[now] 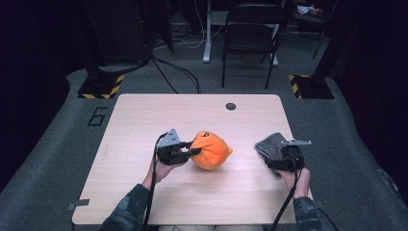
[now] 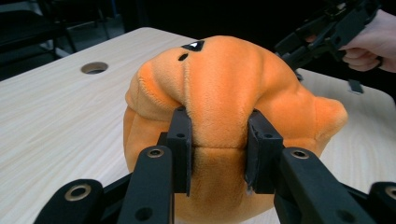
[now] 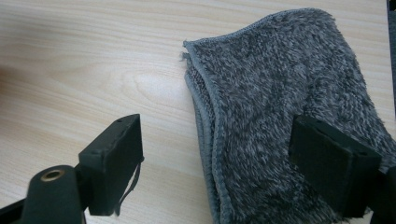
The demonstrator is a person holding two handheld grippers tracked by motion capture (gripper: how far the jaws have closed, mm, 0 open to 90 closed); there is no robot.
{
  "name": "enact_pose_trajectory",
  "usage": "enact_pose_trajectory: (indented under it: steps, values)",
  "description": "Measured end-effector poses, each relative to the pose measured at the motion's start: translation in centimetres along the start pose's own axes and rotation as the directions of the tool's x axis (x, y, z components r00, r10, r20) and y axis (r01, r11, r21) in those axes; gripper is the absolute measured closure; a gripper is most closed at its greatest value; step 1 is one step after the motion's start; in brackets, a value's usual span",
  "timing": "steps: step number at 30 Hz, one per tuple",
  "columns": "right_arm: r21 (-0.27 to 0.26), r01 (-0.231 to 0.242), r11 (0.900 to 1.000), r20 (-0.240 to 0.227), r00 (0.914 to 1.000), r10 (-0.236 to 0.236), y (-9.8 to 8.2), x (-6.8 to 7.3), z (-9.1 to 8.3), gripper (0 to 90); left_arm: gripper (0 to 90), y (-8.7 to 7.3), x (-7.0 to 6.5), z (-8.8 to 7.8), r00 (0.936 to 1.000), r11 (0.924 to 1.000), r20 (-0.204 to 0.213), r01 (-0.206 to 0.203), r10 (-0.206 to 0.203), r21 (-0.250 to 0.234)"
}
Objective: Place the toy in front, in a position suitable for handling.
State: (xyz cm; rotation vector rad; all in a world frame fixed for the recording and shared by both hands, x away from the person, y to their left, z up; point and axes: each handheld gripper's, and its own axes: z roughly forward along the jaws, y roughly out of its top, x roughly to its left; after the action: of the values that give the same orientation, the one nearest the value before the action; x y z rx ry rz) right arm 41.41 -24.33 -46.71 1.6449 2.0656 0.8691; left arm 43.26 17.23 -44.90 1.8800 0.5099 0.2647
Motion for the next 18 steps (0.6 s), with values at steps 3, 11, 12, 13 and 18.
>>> enact_pose_trajectory:
  steps: [3,11,12,13,18]
  values:
    - [-0.005,0.009,1.000,-0.001,1.0000,-0.009,-0.2,-0.2,-0.1,17.1,67.2,-0.2,0.2,0.7,0.9985,0.9998,0.054,-0.011,0.010,0.016]
    - [0.000,0.019,1.000,-0.003,0.9998,-0.019,-0.6,-0.3,-0.2,17.1,64.5,-2.6,1.8,2.8,0.9879,0.9943,0.146,0.040,-0.054,0.098]
    - [0.003,0.022,1.000,-0.005,0.9997,-0.022,-0.6,-0.3,-0.2,17.1,63.4,-2.7,2.0,2.7,0.9894,0.9943,0.134,0.045,-0.058,0.096]
    - [-0.003,0.027,1.000,-0.007,0.9996,-0.027,-0.6,-0.3,-0.1,17.1,62.1,-2.7,2.0,2.6,0.9883,0.9938,0.140,0.046,-0.060,0.101]
    - [-0.010,0.039,0.999,-0.027,0.9989,-0.040,-0.3,0.1,-0.1,17.1,45.7,-2.7,2.0,2.4,0.9903,0.9925,0.121,0.055,-0.068,0.109]
